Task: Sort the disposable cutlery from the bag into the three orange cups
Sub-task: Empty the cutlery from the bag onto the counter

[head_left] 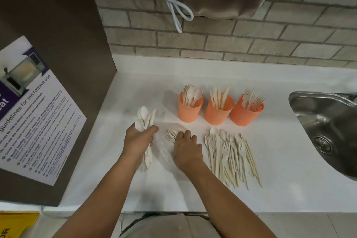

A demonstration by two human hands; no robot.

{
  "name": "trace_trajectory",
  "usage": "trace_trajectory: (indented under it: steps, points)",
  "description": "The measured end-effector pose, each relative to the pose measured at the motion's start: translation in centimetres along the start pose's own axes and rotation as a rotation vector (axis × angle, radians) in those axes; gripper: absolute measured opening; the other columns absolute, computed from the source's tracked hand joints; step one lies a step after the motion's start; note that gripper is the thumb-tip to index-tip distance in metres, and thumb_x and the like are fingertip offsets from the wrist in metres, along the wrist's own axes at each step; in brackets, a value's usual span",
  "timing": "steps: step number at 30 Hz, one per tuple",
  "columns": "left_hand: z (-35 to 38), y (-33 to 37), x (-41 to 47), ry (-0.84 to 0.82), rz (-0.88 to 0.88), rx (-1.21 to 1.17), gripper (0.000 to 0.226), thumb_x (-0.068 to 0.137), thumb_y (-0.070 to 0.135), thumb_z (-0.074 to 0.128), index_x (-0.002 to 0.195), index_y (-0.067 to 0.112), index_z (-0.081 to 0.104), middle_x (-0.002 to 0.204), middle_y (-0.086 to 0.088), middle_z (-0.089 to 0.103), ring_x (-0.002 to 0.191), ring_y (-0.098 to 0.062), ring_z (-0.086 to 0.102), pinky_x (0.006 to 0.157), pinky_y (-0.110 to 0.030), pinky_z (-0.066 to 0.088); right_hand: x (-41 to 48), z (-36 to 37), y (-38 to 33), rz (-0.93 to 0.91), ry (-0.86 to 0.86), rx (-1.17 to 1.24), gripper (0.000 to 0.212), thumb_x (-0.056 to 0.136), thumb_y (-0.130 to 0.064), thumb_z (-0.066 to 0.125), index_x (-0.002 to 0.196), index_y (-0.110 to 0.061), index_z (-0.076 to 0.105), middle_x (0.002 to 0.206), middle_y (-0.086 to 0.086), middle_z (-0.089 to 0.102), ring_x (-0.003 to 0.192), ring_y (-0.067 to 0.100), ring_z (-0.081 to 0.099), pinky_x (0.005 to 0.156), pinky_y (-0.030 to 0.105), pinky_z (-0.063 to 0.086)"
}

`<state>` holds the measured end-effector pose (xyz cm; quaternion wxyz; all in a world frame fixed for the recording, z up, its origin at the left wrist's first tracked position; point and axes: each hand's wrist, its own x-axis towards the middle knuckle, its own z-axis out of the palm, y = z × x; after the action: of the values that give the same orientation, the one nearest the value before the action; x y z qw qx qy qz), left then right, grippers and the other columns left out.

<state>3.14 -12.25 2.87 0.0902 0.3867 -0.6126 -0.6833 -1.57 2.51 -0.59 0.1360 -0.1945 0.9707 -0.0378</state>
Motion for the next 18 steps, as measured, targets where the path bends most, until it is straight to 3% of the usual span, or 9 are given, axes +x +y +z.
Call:
trace_trajectory:
  steps: [4, 6, 11, 18]
  points:
    - [-0.4, -0.3, 0.2, 0.106, 0.096, 0.194, 0.024, 0.083, 0.023, 0.077, 0.101, 0.012, 0.066, 0.081, 0.000, 0.067, 0.073, -0.024, 0.063, 0.067, -0.032, 0.048, -0.7, -0.4, 0.7, 0.008, 0.105, 0.147, 0.040, 0.094, -0.020, 0.057, 0.129, -0.009, 0.043, 0.124, 0.010, 0.051, 0.109, 0.030, 0.056, 0.084, 0.044, 0.051]
    - [-0.5, -0.4, -0.1, 0.168, 0.143, 0.307, 0.026, 0.087, 0.023, 0.076, 0.104, 0.014, 0.059, 0.090, 0.001, 0.064, 0.078, -0.018, 0.063, 0.062, -0.029, 0.045, -1.0, -0.7, 1.2, -0.024, 0.124, 0.150, 0.039, 0.094, -0.027, 0.055, 0.127, -0.010, 0.046, 0.123, 0.008, 0.053, 0.111, 0.030, 0.057, 0.088, 0.045, 0.050]
    - [-0.2, -0.4, -0.3, 0.214, 0.170, 0.360, 0.026, 0.088, 0.023, 0.075, 0.103, 0.018, 0.054, 0.086, 0.010, 0.059, 0.076, -0.015, 0.060, 0.062, -0.028, 0.045, -1.4, -1.0, 2.5, -0.012, -0.075, 0.069, 0.042, 0.097, -0.035, 0.052, 0.128, -0.009, 0.044, 0.126, 0.009, 0.052, 0.120, 0.031, 0.053, 0.099, 0.047, 0.048]
    - [-0.4, -0.3, 0.0, 0.232, 0.246, 0.438, 0.029, 0.087, 0.025, 0.076, 0.104, 0.020, 0.054, 0.089, 0.006, 0.061, 0.080, -0.023, 0.061, 0.070, -0.032, 0.045, -1.8, -1.4, 3.9, -0.071, -0.186, 0.100, 0.041, 0.096, -0.017, 0.047, 0.134, -0.007, 0.034, 0.129, 0.012, 0.051, 0.121, 0.035, 0.052, 0.095, 0.046, 0.046]
